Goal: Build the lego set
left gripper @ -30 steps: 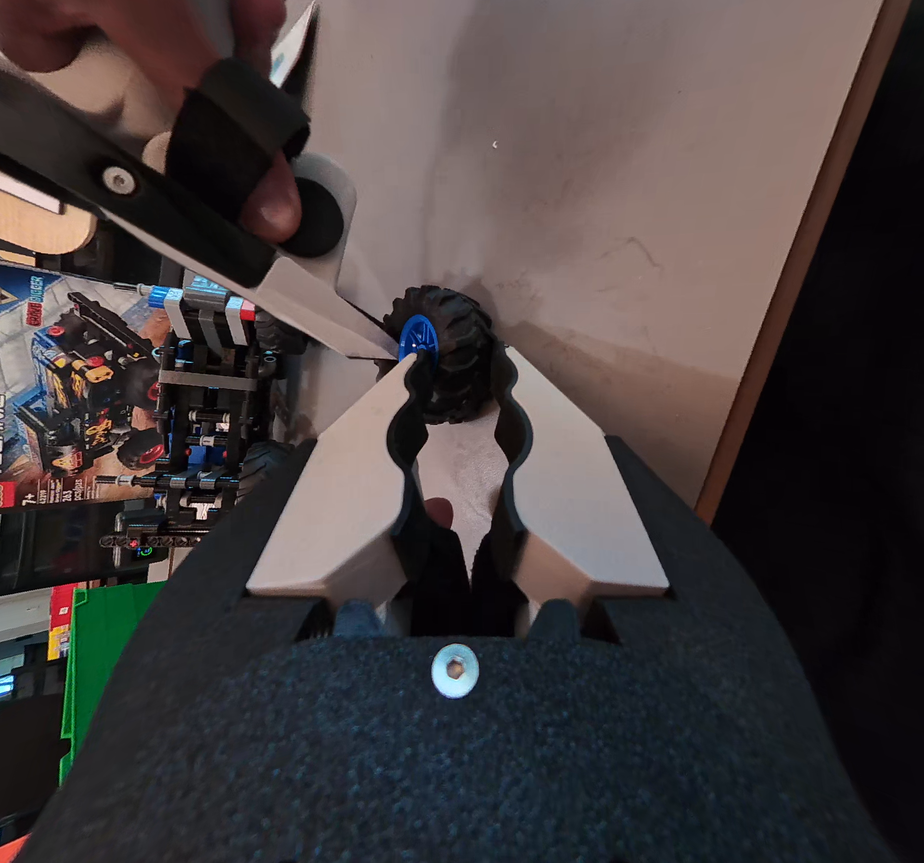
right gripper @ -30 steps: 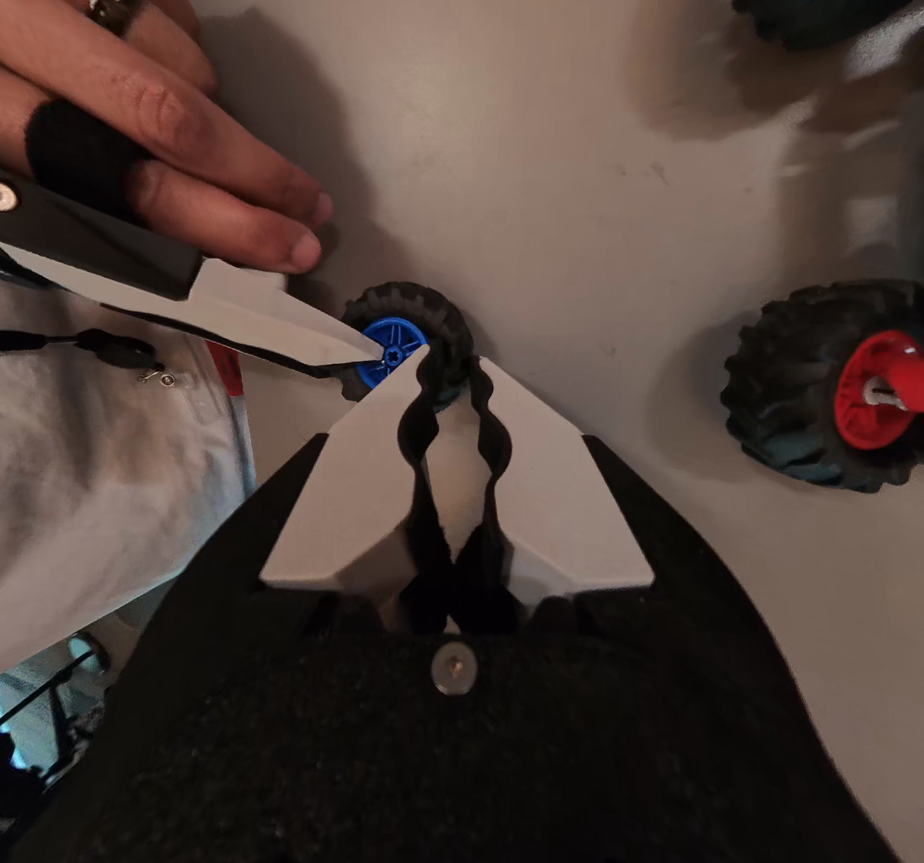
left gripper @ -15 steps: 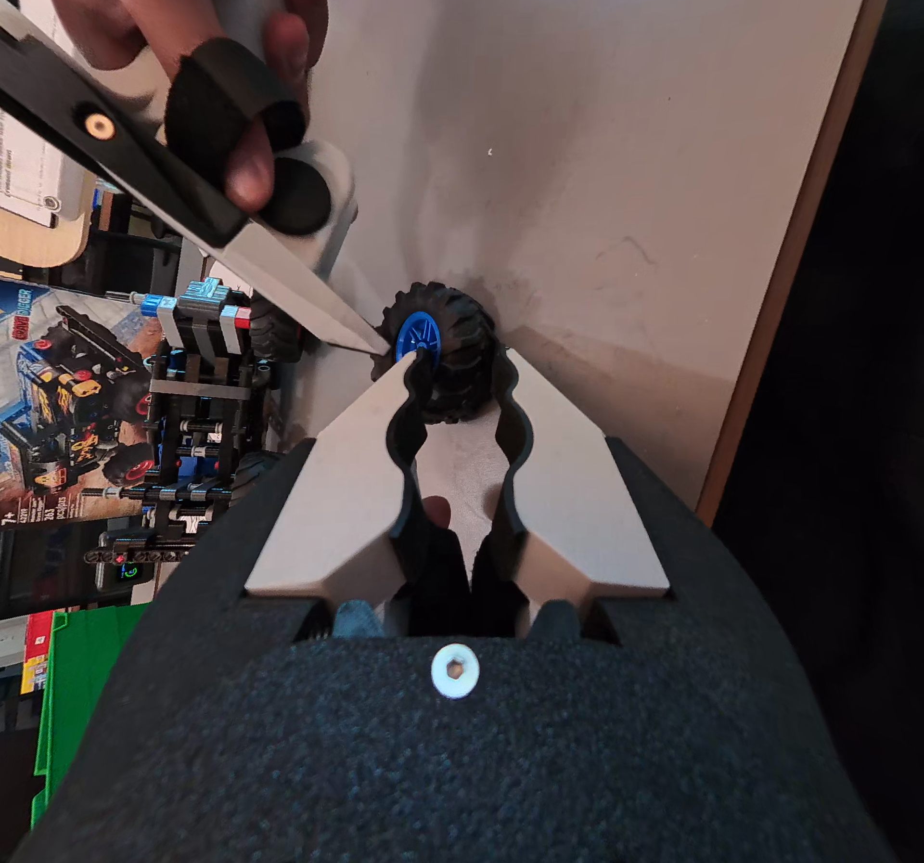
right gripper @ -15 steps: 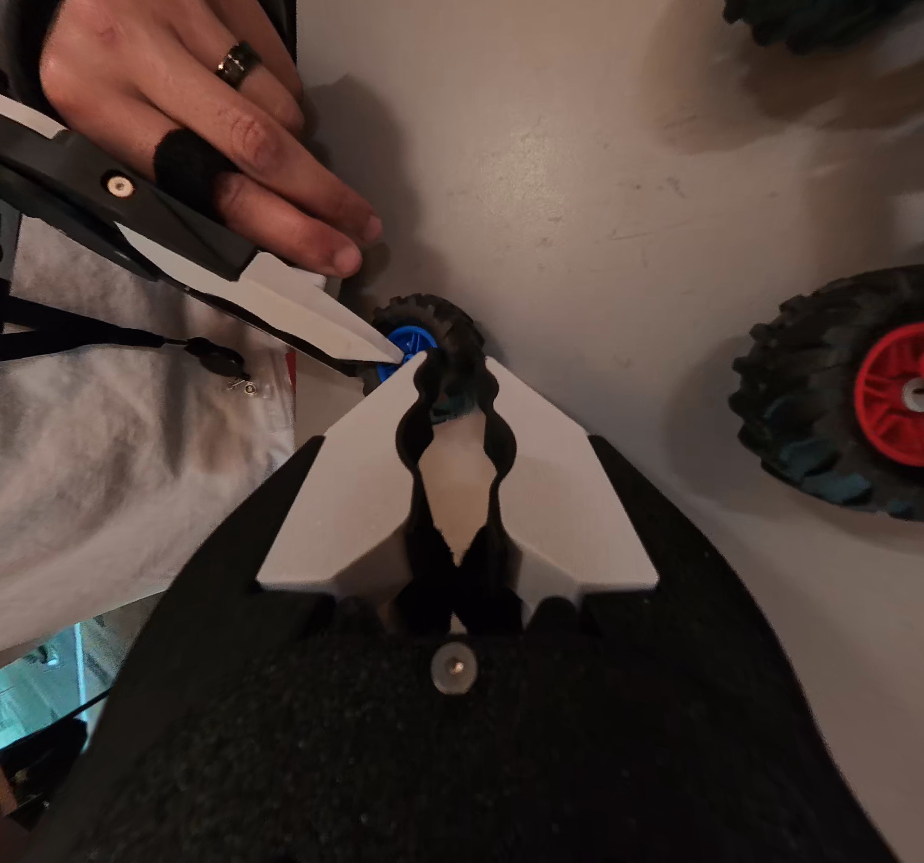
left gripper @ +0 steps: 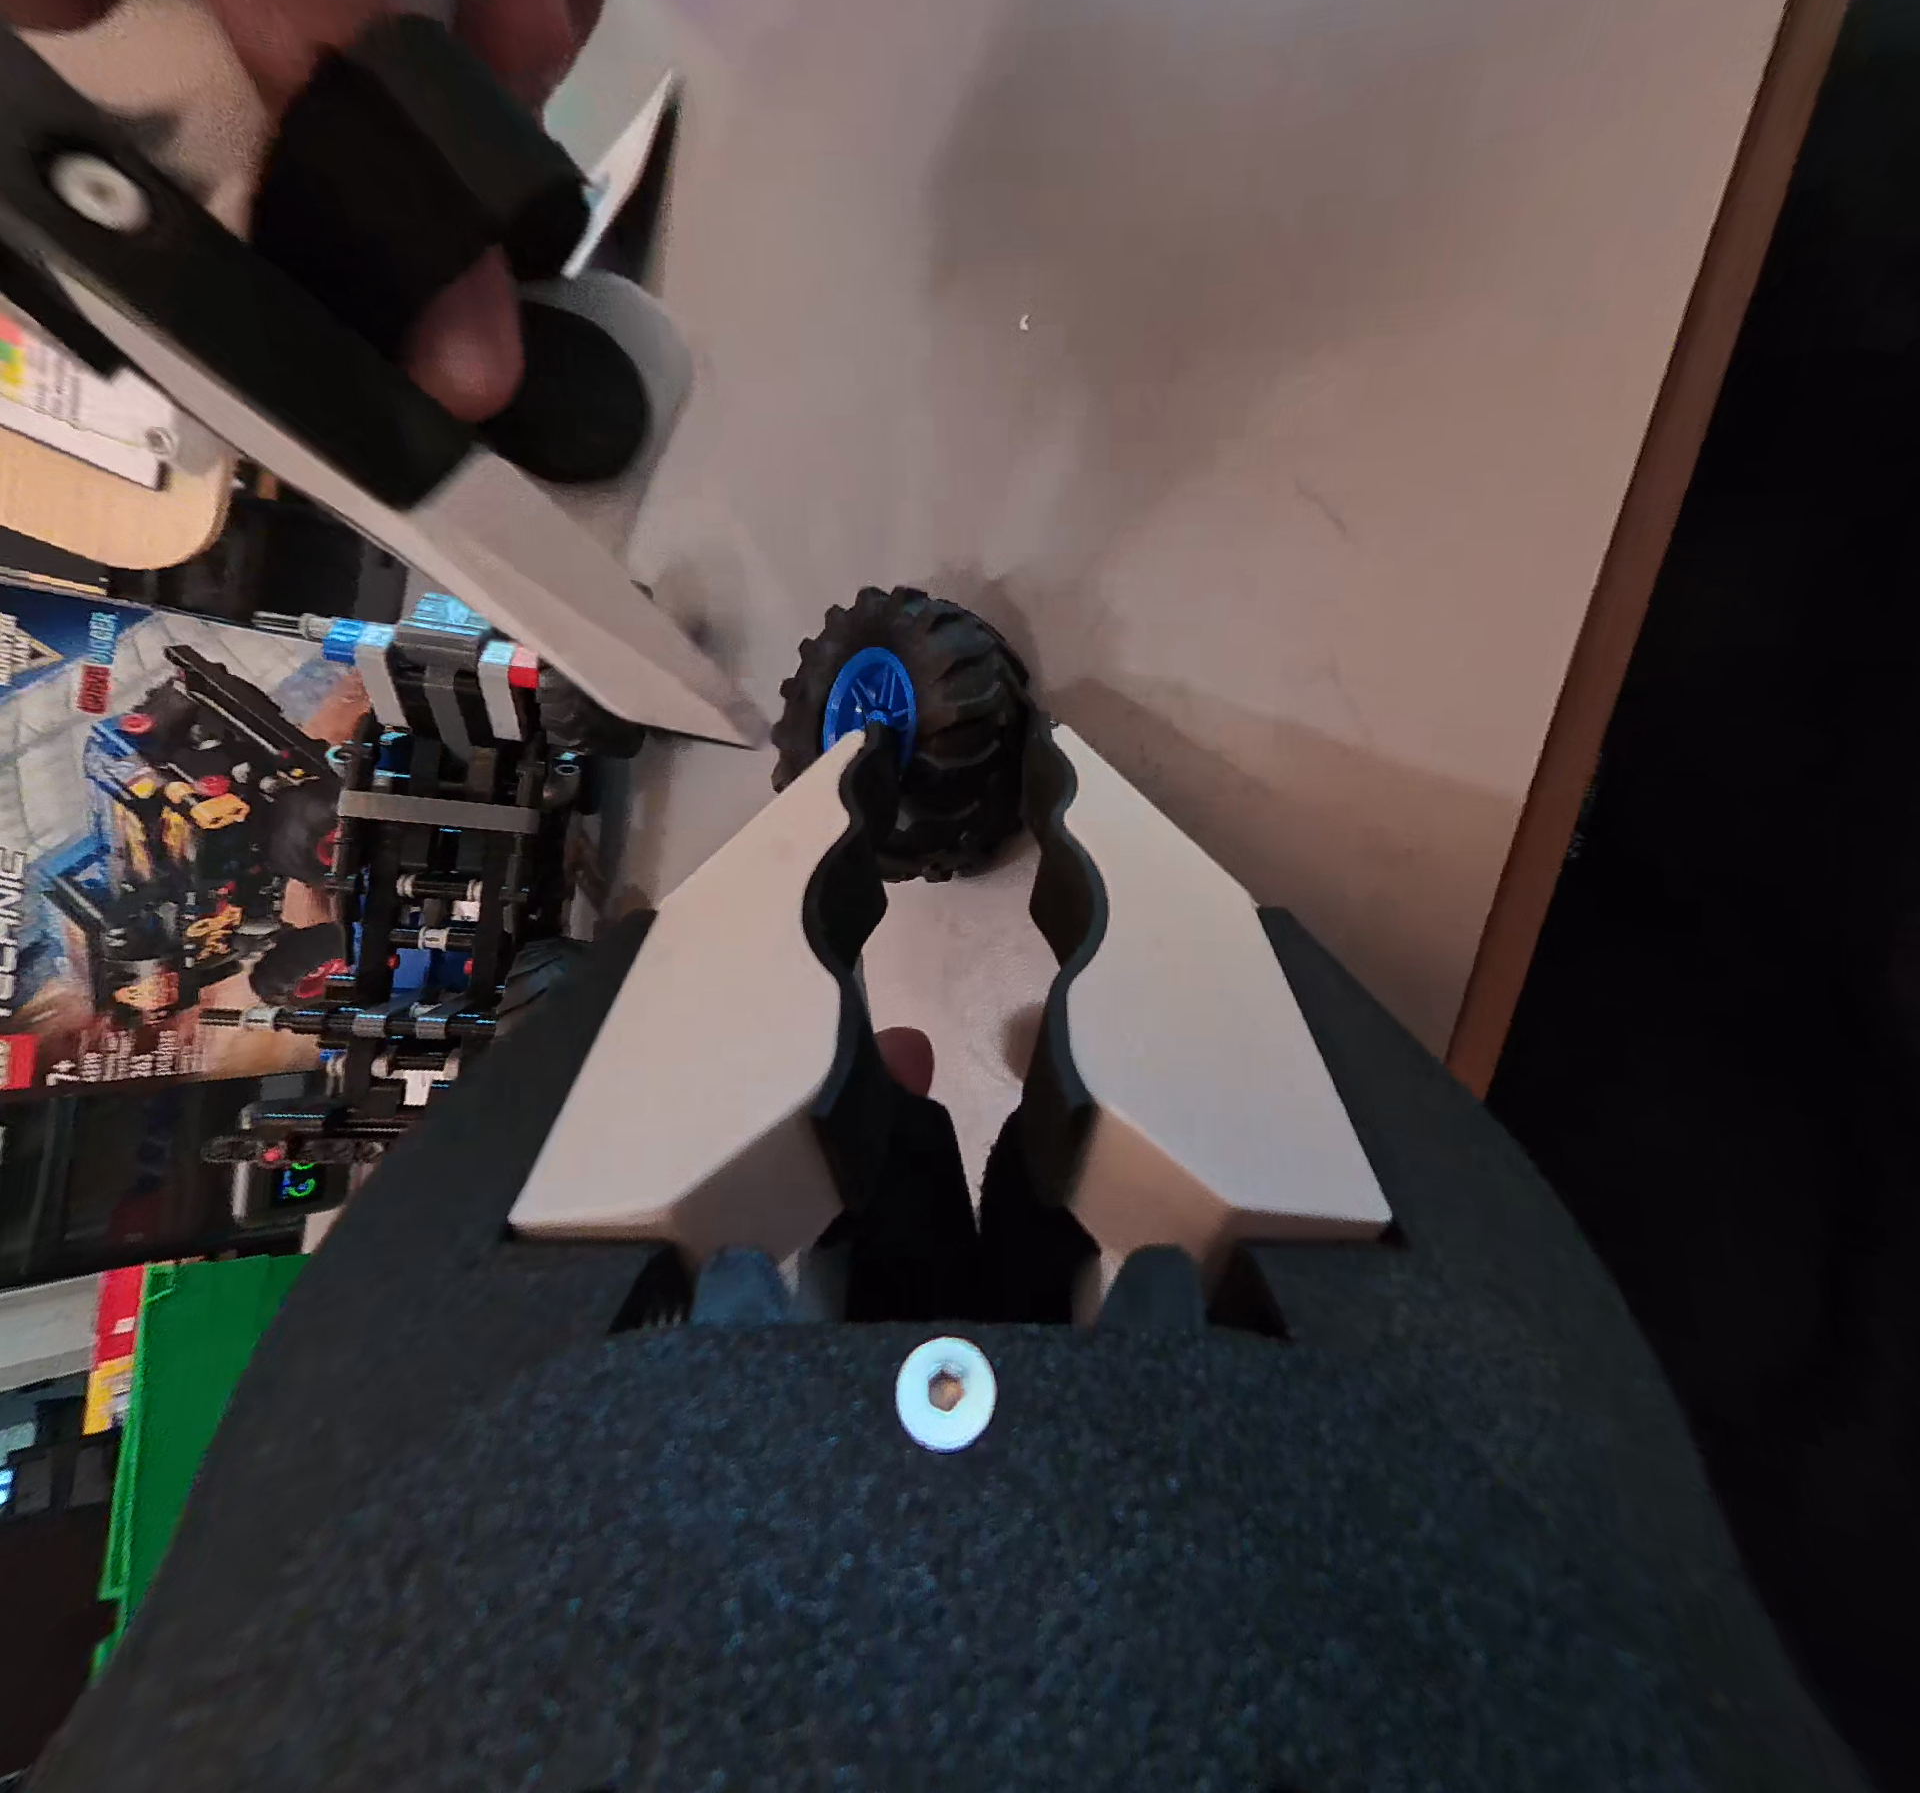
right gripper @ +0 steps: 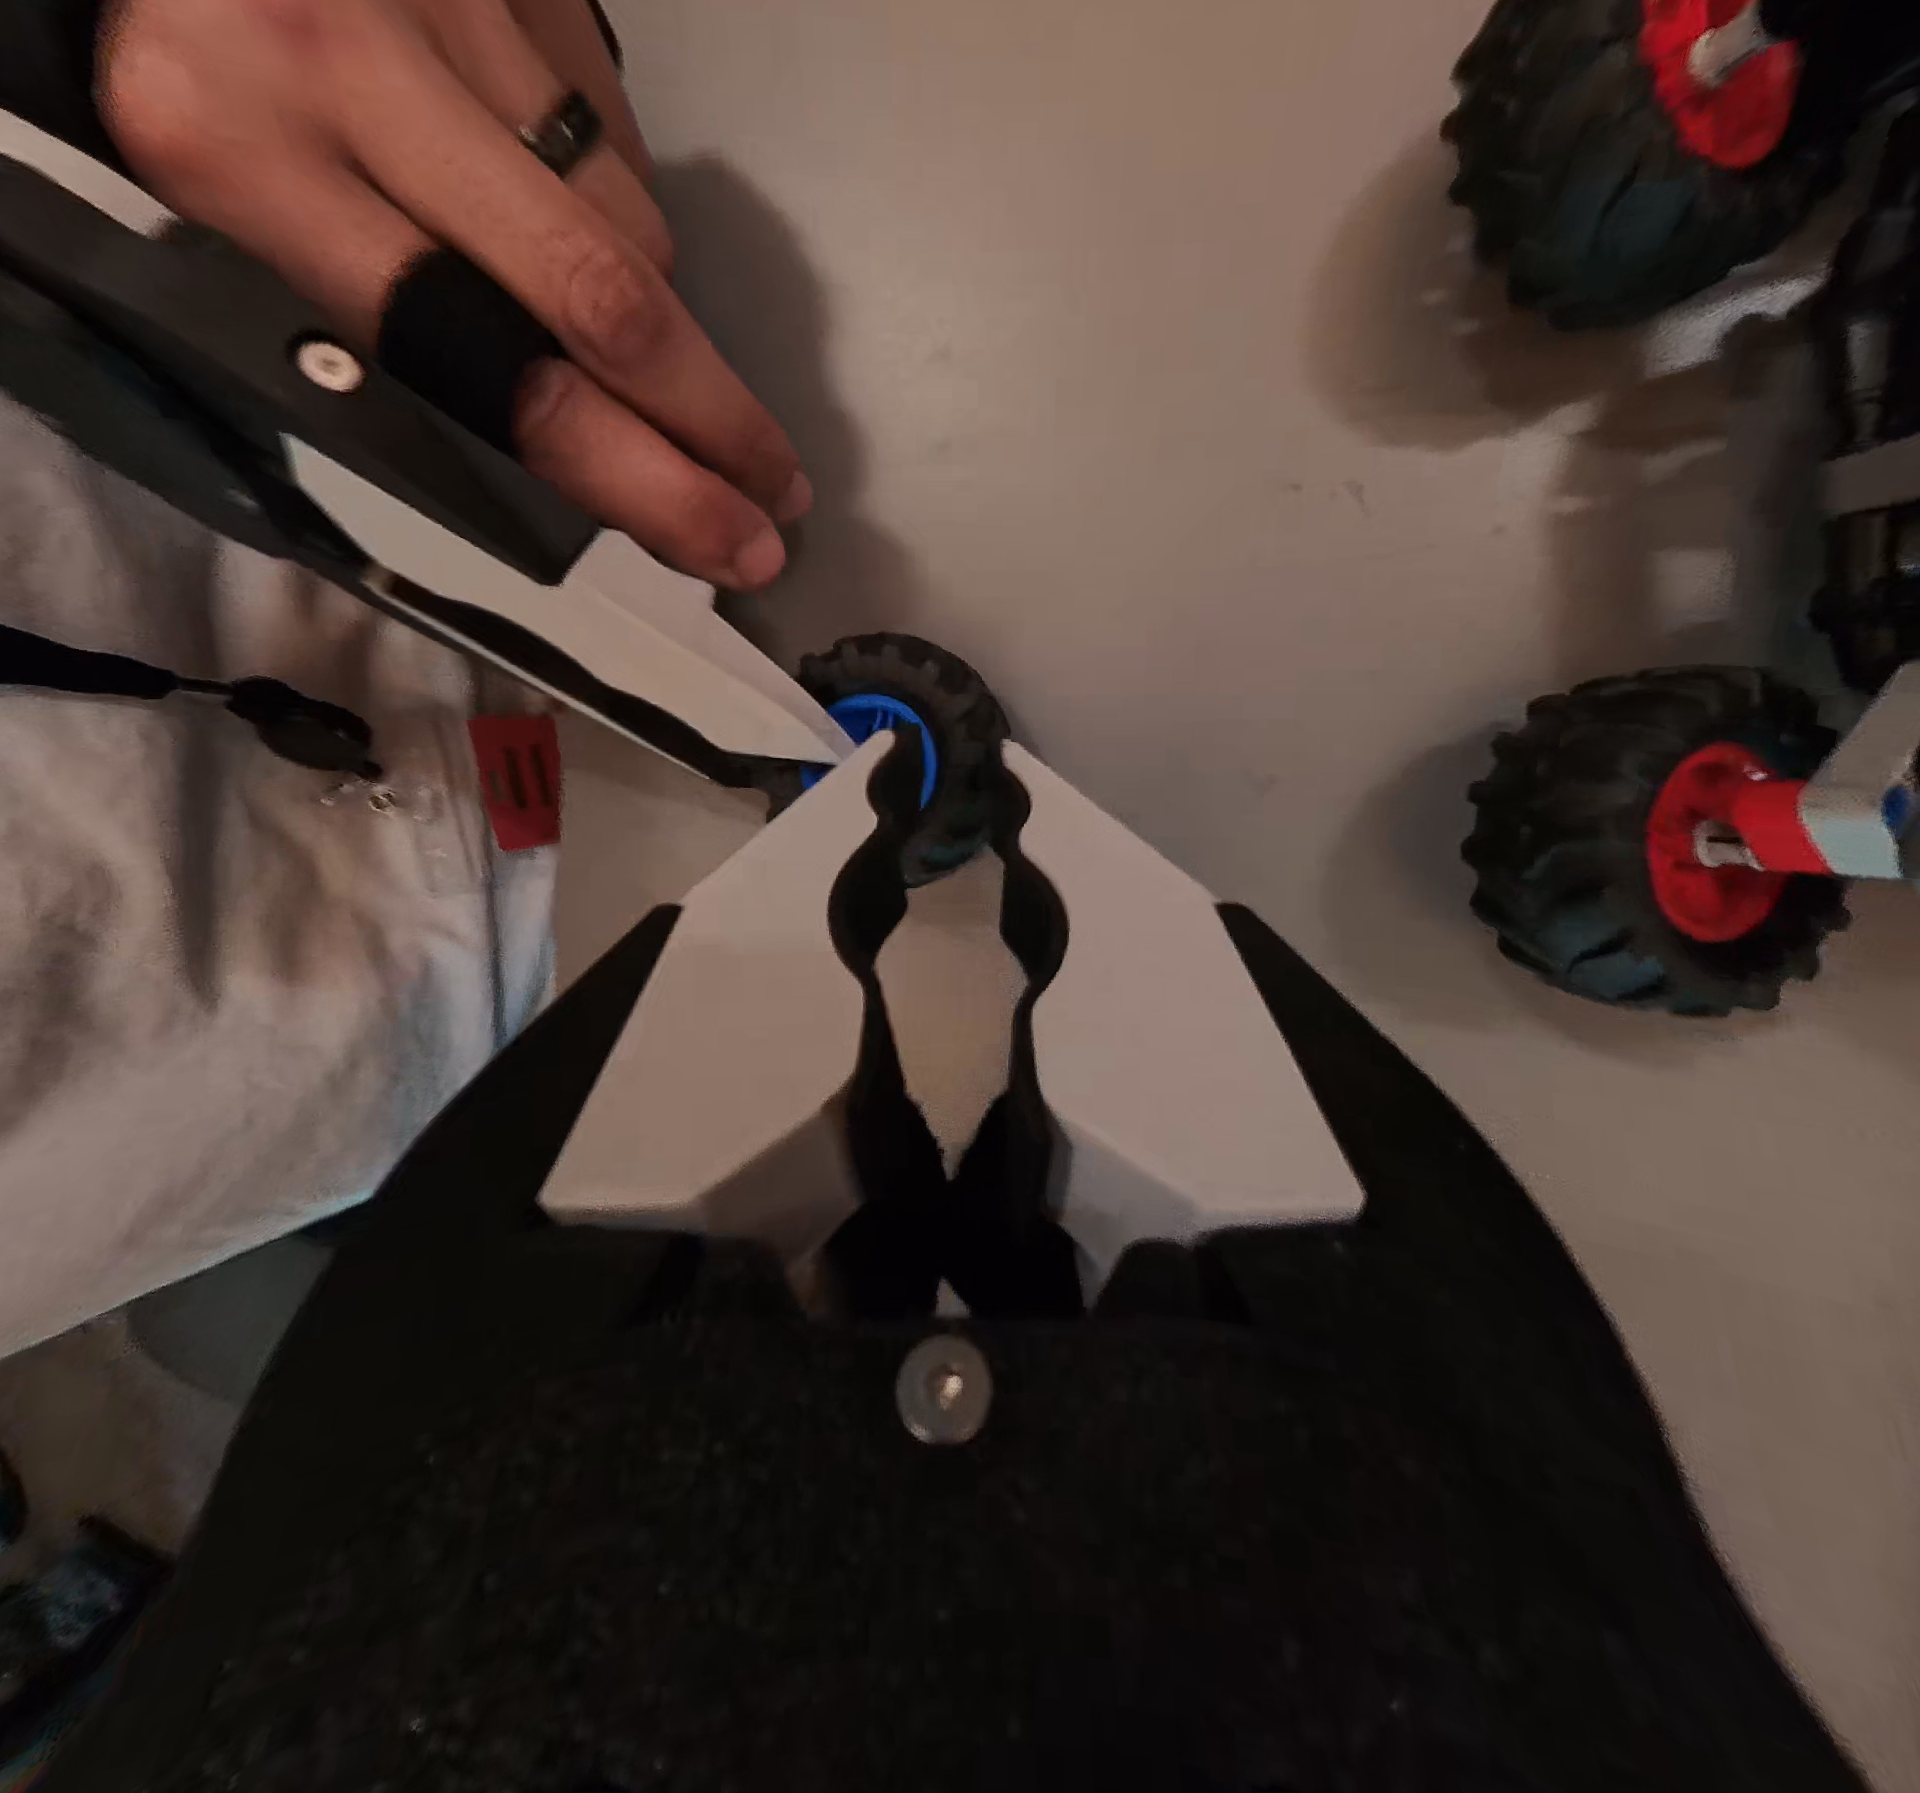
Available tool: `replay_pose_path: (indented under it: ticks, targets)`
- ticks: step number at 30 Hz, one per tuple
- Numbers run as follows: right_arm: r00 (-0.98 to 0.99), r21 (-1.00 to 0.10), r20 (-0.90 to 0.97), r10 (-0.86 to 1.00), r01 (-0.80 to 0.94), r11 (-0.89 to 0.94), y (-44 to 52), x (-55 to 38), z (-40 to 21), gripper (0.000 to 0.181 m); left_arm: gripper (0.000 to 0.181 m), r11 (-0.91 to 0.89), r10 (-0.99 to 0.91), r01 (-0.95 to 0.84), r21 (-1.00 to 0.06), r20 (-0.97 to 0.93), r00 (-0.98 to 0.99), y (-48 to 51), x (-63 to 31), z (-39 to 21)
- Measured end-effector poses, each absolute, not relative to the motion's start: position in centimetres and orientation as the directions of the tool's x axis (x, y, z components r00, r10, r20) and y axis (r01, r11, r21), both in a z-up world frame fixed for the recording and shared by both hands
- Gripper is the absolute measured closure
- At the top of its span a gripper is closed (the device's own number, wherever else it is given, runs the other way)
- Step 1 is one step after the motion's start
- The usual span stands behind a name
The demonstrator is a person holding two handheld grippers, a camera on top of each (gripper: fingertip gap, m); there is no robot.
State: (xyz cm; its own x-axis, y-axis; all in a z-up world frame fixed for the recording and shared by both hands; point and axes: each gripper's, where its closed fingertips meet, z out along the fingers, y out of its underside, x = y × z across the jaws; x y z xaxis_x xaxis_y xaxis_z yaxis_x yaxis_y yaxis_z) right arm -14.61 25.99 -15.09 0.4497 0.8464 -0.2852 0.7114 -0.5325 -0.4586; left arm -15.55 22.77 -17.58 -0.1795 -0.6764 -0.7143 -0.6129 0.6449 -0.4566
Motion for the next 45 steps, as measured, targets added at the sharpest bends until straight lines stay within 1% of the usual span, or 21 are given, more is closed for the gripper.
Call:
replay_pose_path:
  ticks: [1, 6, 8, 11, 14, 16, 18, 20, 22, 25, 28, 30, 31, 32, 34, 36, 38, 40, 42, 44, 45]
  targets:
    - [0.450, -0.498, -0.303, 0.840, 0.677, -0.542, 26.0, -14.5, -14.2, 0.167, 0.158, 0.656, -0.662, -0.608, -0.447, -0.728, -0.179, 22.8, -15.5, -17.5]
    - [0.447, -0.688, -0.281, 0.849, 0.523, -0.503, 24.5, -13.4, -12.6, 0.127, 0.158, 0.720, -0.542, -0.578, -0.384, -0.831, -0.123, 23.6, -15.5, -16.6]
    - [0.425, -0.787, -0.205, 0.882, 0.463, -0.406, 24.0, -13.7, -12.7, 0.111, 0.158, 0.738, -0.522, -0.527, -0.421, -0.851, -0.051, 23.4, -15.4, -15.0]
    - [0.431, -0.884, -0.164, 0.887, 0.335, -0.326, 23.1, -14.9, -12.3, 0.102, 0.158, 0.771, -0.502, -0.404, -0.493, -0.860, 0.091, 22.6, -15.4, -11.7]
    - [0.360, -0.932, -0.291, 0.886, 0.103, -0.348, 21.7, -16.6, -10.1, 0.106, 0.158, 0.804, -0.474, -0.319, -0.501, -0.865, 0.165, 21.6, -15.6, -9.8]
    - [0.298, -0.907, -0.413, 0.861, -0.050, -0.418, 21.1, -17.3, -8.5, 0.122, 0.159, 0.853, -0.356, -0.335, -0.400, -0.915, 0.188, 21.5, -15.5, -9.6]
    - [0.318, -0.873, -0.484, 0.816, -0.106, -0.476, 21.3, -17.2, -8.8, 0.144, 0.158, 0.893, -0.233, -0.347, -0.287, -0.954, 0.191, 21.0, -15.4, -9.7]
    - [0.334, -0.857, -0.509, 0.793, -0.113, -0.503, 21.3, -16.7, -9.0, 0.146, 0.159, 0.901, -0.186, -0.360, -0.244, -0.965, 0.187, 20.9, -15.3, -10.0]
    - [0.361, -0.841, -0.528, 0.768, -0.099, -0.532, 21.4, -16.2, -9.3, 0.149, 0.158, 0.896, -0.204, -0.359, -0.261, -0.961, 0.189, 21.1, -15.4, -10.0]
    - [0.451, -0.858, -0.503, 0.737, -0.158, -0.489, 22.7, -14.6, -8.8, 0.151, 0.145, 0.852, -0.353, -0.328, -0.408, -0.910, 0.216, 21.8, -16.4, -9.3]
    - [0.466, -0.881, -0.463, 0.753, -0.150, -0.449, 22.5, -14.4, -8.4, 0.152, 0.130, 0.641, -0.684, -0.273, -0.717, -0.696, 0.220, 22.9, -17.0, -8.9]
    - [0.565, -0.944, -0.301, 0.768, -0.061, -0.325, 22.7, -14.7, -8.2, 0.152, 0.119, 0.413, -0.882, -0.209, -0.886, -0.446, 0.149, 22.5, -16.7, -8.8]
    - [0.659, -0.977, -0.089, 0.746, 0.089, -0.195, 23.0, -14.7, -8.3, 0.152, 0.120, 0.278, -0.950, -0.174, -0.945, -0.297, 0.095, 22.1, -16.7, -8.7]
    - [0.704, -0.953, 0.189, 0.685, 0.300, -0.045, 23.1, -14.7, -8.3, 0.152, 0.119, 0.137, -0.988, -0.144, -0.980, -0.145, 0.047, 21.9, -16.8, -8.4]
    - [0.604, -0.735, 0.640, 0.475, 0.661, 0.150, 22.7, -14.9, -8.0, 0.153, 0.115, -0.097, -0.993, -0.129, -0.987, 0.104, -0.052, 21.9, -17.2, -8.1]
    - [0.462, -0.525, 0.845, 0.270, 0.813, 0.252, 22.0, -15.9, -7.2, 0.153, 0.112, -0.224, -0.962, -0.135, -0.965, 0.242, -0.130, 21.6, -17.4, -8.1]
    - [0.319, -0.358, 0.931, 0.175, 0.894, 0.269, 21.5, -16.8, -7.6, 0.153, 0.115, -0.246, -0.938, -0.143, -0.959, 0.273, -0.213, 20.6, -17.5, -8.2]
    - [0.230, -0.252, 0.967, 0.107, 0.927, 0.278, 21.4, -16.9, -7.6, 0.154, 0.122, -0.208, -0.936, -0.151, -0.966, 0.242, -0.254, 19.7, -17.6, -8.5]
    - [0.195, -0.218, 0.975, 0.107, 0.935, 0.280, 21.4, -16.8, -7.9, 0.154, 0.131, -0.162, -0.947, -0.150, -0.975, 0.196, -0.253, 19.4, -17.6, -8.7]
    - [0.169, -0.189, 0.981, 0.094, 0.937, 0.295, 21.3, -16.8, -8.1, 0.154, 0.130, -0.146, -0.949, -0.158, -0.977, 0.184, -0.257, 19.1, -17.5, -8.8]
    - [0.145, -0.166, 0.985, 0.090, 0.941, 0.294, 21.4, -16.8, -8.3, 0.154, 0.124, -0.148, -0.944, -0.161, -0.976, 0.188, -0.271, 18.9, -17.4, -8.9]
